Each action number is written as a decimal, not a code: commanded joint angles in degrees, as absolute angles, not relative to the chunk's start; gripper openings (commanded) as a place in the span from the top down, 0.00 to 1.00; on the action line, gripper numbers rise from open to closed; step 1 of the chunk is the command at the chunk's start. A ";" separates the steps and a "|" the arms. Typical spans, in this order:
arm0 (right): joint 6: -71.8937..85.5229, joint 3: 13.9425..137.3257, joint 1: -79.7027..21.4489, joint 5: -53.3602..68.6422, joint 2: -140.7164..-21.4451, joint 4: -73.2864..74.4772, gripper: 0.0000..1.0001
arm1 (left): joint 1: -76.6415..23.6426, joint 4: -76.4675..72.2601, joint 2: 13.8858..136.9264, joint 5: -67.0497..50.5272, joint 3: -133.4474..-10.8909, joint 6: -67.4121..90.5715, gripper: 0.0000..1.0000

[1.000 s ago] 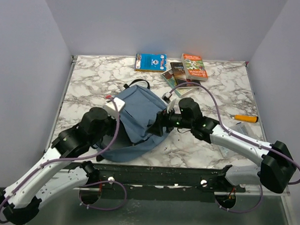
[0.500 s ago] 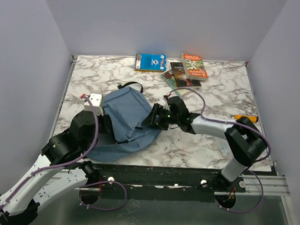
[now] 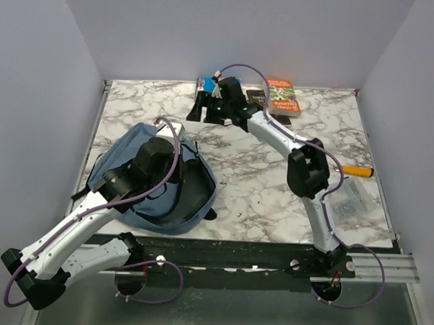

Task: Pack the student bag
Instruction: Adjust the student bag at the center of the board.

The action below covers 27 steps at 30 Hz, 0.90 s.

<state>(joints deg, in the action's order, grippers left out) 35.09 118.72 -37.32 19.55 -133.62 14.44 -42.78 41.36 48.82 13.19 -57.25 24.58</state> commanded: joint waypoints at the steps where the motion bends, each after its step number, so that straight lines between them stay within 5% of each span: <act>1: 26.13 106.56 -35.76 6.27 -122.39 25.81 0.16 | -41.54 34.75 53.76 7.41 -61.93 22.06 1.00; 6: 29.53 83.36 -33.61 7.42 -104.44 20.41 0.16 | -38.78 31.07 59.16 0.99 -63.51 19.66 1.00; 12: 35.64 60.95 -33.74 22.78 -87.72 9.22 0.16 | -35.82 30.21 63.78 -6.24 -67.83 16.51 1.00; 23: 46.77 46.95 -40.08 26.20 -77.52 -11.96 0.17 | -32.00 32.12 65.76 -16.64 -69.61 15.52 1.00; 25: 48.24 46.55 -40.83 24.97 -79.05 -14.65 0.21 | -31.31 32.51 66.08 -19.46 -69.70 17.37 1.00; 27: 52.58 45.87 -41.21 27.03 -82.08 -21.56 0.38 | -31.20 32.78 66.31 -20.72 -69.38 18.66 1.00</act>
<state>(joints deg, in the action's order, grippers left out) 44.73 47.27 -40.32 25.23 -79.40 -6.72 -31.97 34.44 66.00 -13.37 -67.13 16.10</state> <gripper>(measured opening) 0.749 0.012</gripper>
